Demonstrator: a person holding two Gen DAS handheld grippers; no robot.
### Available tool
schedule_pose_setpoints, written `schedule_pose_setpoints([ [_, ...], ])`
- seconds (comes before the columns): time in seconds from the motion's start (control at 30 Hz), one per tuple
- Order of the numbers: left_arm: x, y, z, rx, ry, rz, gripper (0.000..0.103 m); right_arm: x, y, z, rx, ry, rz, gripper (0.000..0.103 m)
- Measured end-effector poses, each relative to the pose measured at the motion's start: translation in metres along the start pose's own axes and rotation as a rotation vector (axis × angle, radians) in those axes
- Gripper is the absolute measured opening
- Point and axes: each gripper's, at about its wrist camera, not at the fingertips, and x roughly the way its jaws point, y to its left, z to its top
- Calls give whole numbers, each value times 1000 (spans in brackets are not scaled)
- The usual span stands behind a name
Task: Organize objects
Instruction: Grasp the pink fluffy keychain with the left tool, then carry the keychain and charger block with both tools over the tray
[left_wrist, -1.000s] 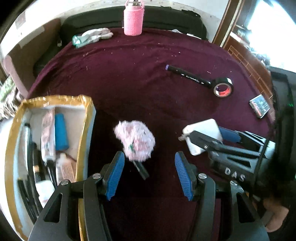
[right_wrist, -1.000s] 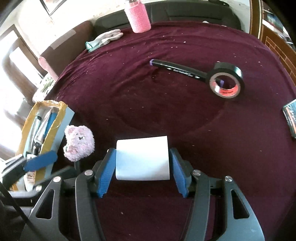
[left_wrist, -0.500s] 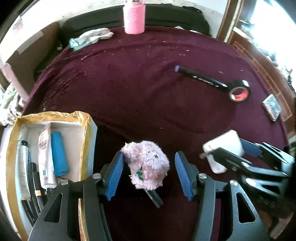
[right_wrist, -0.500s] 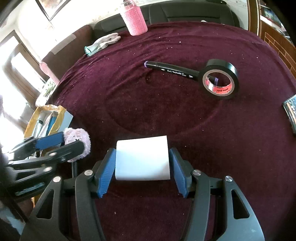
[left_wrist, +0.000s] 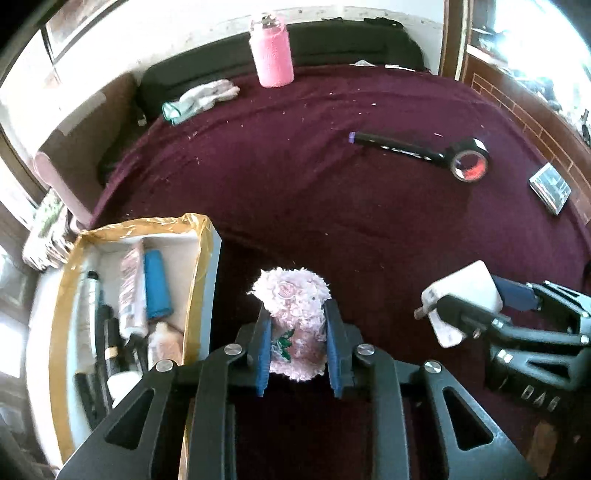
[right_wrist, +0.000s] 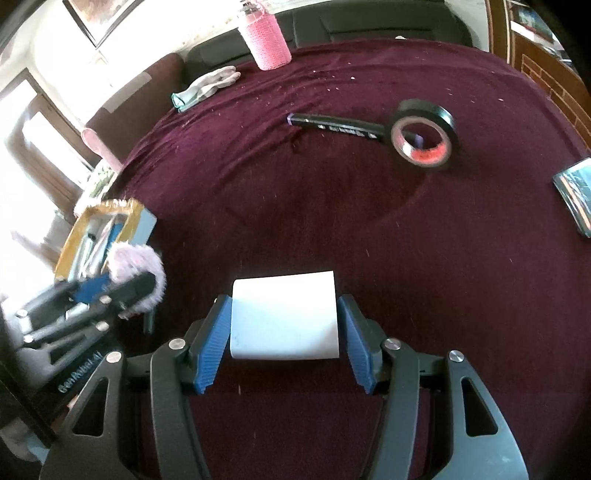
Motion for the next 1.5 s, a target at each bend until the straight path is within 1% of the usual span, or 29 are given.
schedule_pose_setpoints([
  [0.03,-6,-4,-3,10,-5,11,21,-3,1,-6,2,2,1,56],
  [0.1,-16,-9,-9,31,-27,58,21,-9,5,-18,2,9,5,56],
  [0.13,-22,-10,-12,36,-37,59,21,-13,9,-25,-7,10,4,56],
  [0.2,-30,-11,-18,35,-31,45,21,-20,16,-36,-24,7,7,56],
  [0.27,-39,-11,-25,43,-37,60,21,-26,20,-44,-30,7,10,56],
  [0.37,-53,-9,-33,39,-39,52,21,-34,25,-52,-38,6,3,56],
  [0.47,-65,-9,-39,44,-52,63,21,-40,29,-59,-41,3,-9,56],
  [0.6,-71,-10,-43,42,-62,66,21,-50,32,-67,-41,-12,-8,56],
  [0.77,-77,-6,-50,29,-69,72,21,-57,39,-71,-51,-24,-7,57],
  [0.87,-79,-3,-53,16,-69,95,21,-61,45,-73,-62,-23,-2,57],
  [1.13,-90,26,-57,-42,-93,147,21,-68,65,-79,-103,-39,18,57],
  [1.3,-94,32,-58,-45,-111,136,21,-69,74,-79,-121,-36,17,57],
  [1.5,-91,44,-60,-66,-104,113,21,-65,80,-75,-130,-28,15,57],
])
